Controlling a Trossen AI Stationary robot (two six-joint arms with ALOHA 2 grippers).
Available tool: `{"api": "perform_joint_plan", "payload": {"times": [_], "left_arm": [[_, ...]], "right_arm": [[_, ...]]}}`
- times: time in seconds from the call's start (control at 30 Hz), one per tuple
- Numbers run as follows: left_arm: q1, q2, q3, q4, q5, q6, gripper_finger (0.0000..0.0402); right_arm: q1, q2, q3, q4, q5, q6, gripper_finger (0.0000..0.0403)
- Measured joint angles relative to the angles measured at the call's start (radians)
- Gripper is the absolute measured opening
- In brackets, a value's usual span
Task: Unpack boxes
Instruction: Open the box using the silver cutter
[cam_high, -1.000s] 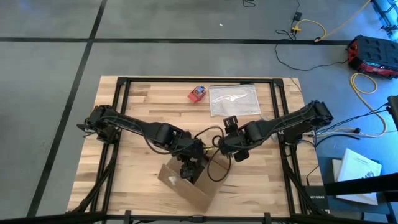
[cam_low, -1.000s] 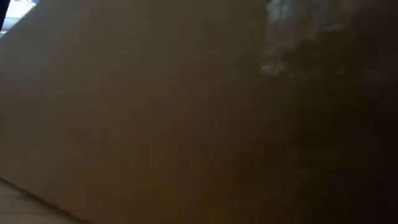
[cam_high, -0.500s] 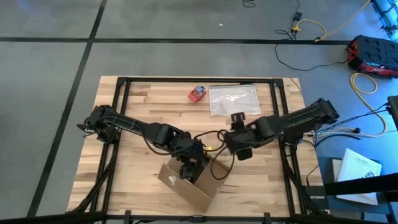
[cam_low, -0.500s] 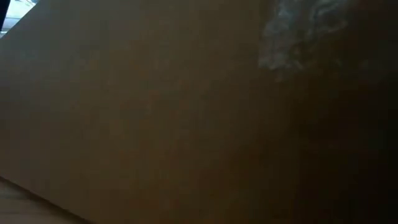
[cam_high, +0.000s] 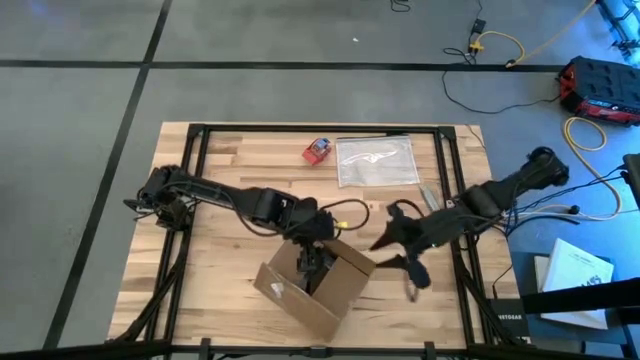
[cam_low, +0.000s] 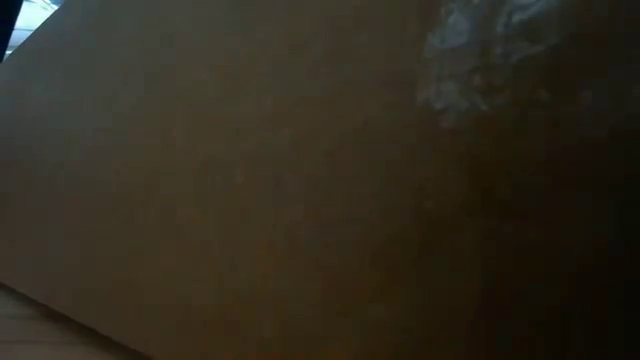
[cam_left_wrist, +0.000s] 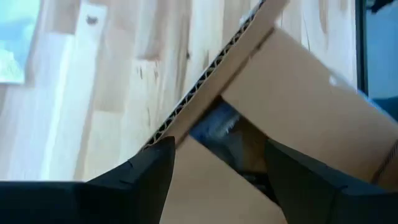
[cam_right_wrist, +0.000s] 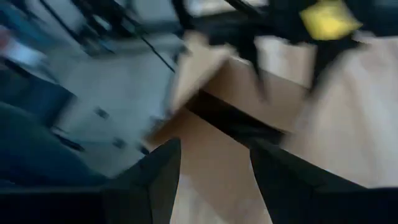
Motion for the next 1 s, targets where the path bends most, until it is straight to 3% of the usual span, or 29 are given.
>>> {"api": "perform_joint_plan", "payload": {"times": [0.23, 0.4, 0.57, 1.0], "left_arm": [[0.083, 0.021, 0.000, 0.044, 0.081, 0.037, 0.0234], [0.107, 0.058, 0.000, 0.040, 0.108, 0.066, 0.0234], [0.108, 0.110, 0.000, 0.043, 0.140, 0.099, 0.0234], [0.108, 0.210, 0.000, 0.040, 0.178, 0.156, 0.0234]], "right_arm": [[0.095, -0.103, -0.242, 0.239, 0.078, 0.184, 0.0181], [0.133, -0.096, -0.266, 0.276, 0.157, 0.230, 0.0181], [0.106, -0.070, -0.265, 0.301, 0.014, 0.217, 0.0181], [0.075, 0.046, -0.265, 0.223, -0.005, 0.093, 0.0181]]}}
